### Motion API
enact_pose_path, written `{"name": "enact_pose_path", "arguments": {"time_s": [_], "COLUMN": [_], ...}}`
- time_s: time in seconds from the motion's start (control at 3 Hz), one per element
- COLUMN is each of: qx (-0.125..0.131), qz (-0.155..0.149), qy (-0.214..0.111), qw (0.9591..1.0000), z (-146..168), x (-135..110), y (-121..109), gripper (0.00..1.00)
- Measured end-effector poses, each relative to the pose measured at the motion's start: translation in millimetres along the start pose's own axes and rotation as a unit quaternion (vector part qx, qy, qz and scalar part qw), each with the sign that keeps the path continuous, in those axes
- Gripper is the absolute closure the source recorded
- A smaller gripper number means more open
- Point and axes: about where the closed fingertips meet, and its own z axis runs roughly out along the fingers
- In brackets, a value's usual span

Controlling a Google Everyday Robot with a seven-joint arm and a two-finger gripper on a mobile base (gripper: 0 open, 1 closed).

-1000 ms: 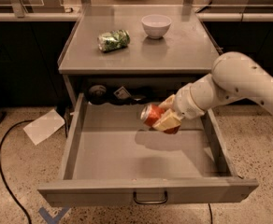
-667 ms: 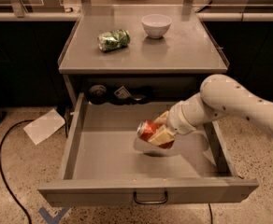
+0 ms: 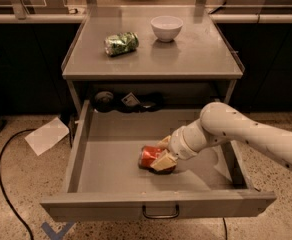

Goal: Place coke can into top drawer

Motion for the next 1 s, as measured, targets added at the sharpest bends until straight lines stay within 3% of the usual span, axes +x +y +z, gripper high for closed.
{"name": "enact_pose_path", "arguments": {"time_s": [0.33, 1.0], "qx": [0.0, 0.0], "qz": [0.0, 0.0], "qy": [0.0, 0.0], "qw": [1.0, 1.0], "z": [-0.9, -0.8], "x": [-0.7, -0.7], "y": [0.1, 0.1], "gripper": [1.0, 0.58]}}
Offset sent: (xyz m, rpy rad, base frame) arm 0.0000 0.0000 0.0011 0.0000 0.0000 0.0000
